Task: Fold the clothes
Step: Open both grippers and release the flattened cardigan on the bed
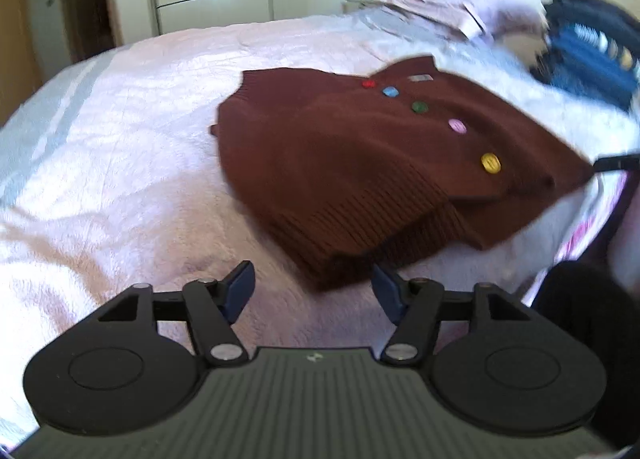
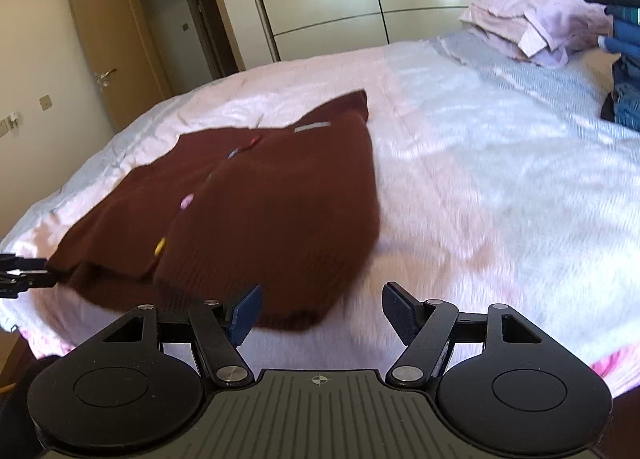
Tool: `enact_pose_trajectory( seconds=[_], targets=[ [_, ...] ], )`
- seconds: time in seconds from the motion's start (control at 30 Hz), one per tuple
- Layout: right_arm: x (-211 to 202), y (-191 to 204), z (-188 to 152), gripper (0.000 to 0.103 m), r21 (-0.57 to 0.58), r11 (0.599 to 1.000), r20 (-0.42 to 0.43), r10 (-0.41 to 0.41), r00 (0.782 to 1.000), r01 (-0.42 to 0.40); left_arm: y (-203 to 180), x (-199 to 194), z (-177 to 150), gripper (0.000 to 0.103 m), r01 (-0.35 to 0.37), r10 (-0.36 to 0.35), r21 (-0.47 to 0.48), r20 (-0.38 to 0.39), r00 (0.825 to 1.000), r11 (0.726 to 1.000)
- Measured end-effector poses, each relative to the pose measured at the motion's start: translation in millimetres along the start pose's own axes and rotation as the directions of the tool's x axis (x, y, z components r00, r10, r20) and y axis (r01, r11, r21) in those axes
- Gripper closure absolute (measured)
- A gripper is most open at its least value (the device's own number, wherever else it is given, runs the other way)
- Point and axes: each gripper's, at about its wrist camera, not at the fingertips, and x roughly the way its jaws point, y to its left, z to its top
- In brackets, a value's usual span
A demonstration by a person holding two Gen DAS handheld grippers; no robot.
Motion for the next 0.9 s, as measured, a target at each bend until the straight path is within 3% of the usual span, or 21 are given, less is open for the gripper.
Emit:
enact_pose_trajectory(
  seconds=[0.07,0.3,0.4,0.5,0.63,0.77,0.83,0.9],
  targets=[
    [3,5,-8,0.033,-0.023,1.0,-0.007,-0.007,1.0,0.007,-6,2,-2,0.047,-0.012,0.012,0.03,-0.008,1.0,0.999],
    [20,4,-15,0.034,0.016,0.998,0.025,-0.066,0.997,0.066,7,1,-3,0.048,-0.008,0.01,-0.081,0.021,1.0,0.997],
    [13,1,-13,0.057,0.033,0.992,0.069,-0.122,0.99,0.12,13,-5,-4,0.047,-0.025,0.033,-0.151,0.052,0.998,0.988],
    [9,-3,-12,0.06,0.046,0.989,0.074,-0.142,0.987,0.139,12,-3,-4,0.047,-0.049,0.061,-0.169,0.065,0.996,0.984],
    [6,1,-12,0.059,0.036,0.991,0.077,-0.133,0.988,0.13,3,10,-5,0.048,-0.098,0.106,-0.144,0.049,0.993,0.985],
    [3,17,-16,0.058,0.007,0.993,0.088,-0.117,0.989,0.117,10,16,-2,0.052,-0.119,0.13,-0.185,0.047,0.99,0.975],
    [8,20,-18,0.041,-0.029,0.991,0.081,-0.126,0.989,0.129,10,15,-2,0.052,-0.177,0.184,-0.12,0.049,0.982,0.977],
    [12,24,-21,0.038,-0.065,0.988,0.074,-0.136,0.988,0.14,8,13,-4,0.052,-0.207,0.21,-0.05,0.048,0.977,0.977]
  ],
)
